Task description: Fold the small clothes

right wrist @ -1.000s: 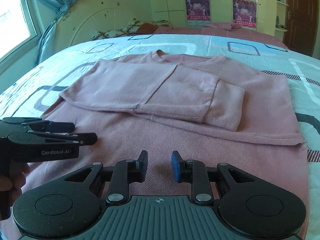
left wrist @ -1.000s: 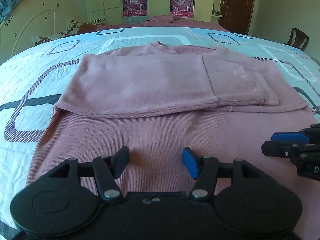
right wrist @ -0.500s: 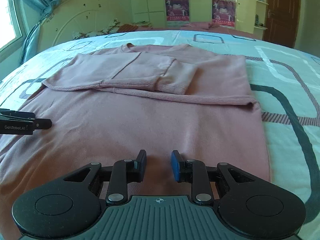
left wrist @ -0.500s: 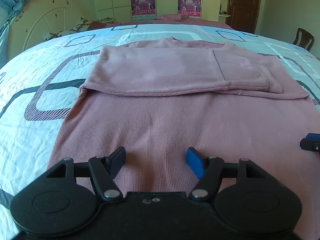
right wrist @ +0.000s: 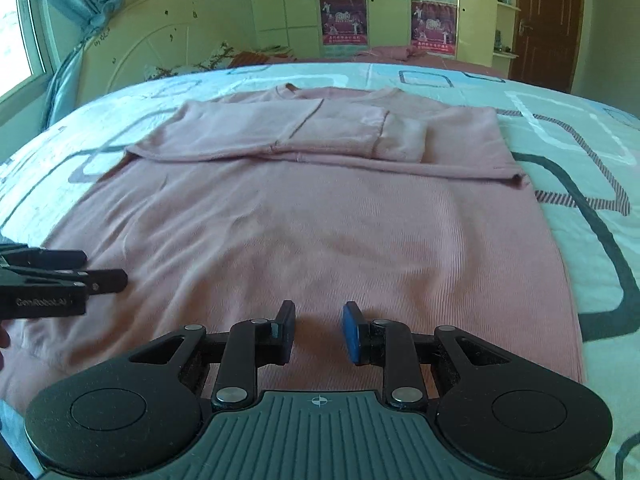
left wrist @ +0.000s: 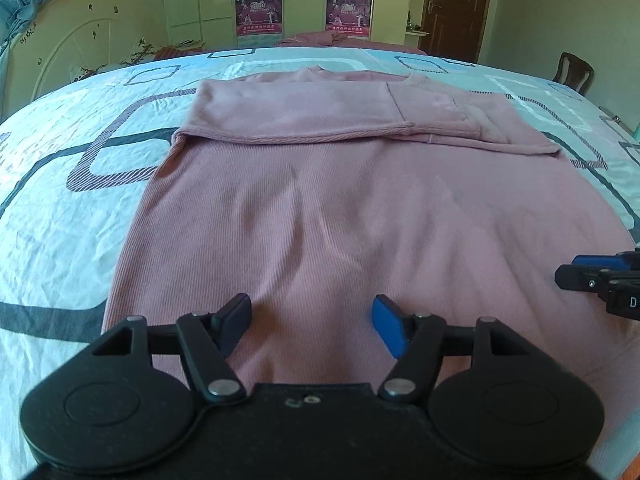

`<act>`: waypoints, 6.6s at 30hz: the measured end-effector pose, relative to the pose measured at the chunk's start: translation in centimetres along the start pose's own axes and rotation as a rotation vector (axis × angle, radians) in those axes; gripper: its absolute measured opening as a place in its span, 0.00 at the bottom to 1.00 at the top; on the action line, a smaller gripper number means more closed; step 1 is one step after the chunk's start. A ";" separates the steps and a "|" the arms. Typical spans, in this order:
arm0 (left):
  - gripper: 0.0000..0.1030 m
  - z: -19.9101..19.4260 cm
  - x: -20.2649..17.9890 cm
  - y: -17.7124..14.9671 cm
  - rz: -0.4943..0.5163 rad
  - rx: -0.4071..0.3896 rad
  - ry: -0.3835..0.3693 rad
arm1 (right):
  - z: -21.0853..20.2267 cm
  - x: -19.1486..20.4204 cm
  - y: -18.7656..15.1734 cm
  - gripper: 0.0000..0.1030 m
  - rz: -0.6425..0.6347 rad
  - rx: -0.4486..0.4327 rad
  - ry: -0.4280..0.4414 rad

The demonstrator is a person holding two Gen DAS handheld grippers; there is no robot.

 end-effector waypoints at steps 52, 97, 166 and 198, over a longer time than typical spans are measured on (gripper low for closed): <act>0.05 -7.7 5.7 -3.4 -0.265 -0.011 -0.272 | -10.4 -7.9 -6.6 0.14 0.379 -0.026 -0.094; 0.24 14.4 10.0 25.3 -0.332 -0.114 0.010 | 11.7 -20.3 23.4 0.14 0.642 -0.089 0.065; 0.25 11.9 10.7 16.1 -0.104 -0.110 0.194 | 7.9 -20.0 14.1 0.08 0.225 -0.042 -0.076; 0.59 10.1 4.5 13.4 -0.074 -0.097 0.066 | 10.5 -9.9 12.6 0.05 -0.013 0.016 -0.034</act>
Point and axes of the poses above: each gripper's, at about its wrist camera, not at the fingertips, and z roughly the way its jaws point, x to its left, y to its top, the point moved 10 cm from there along z, roughly the way its jaws point, and after that the axes turned 3 degrees about x, right-handed, at the moved point
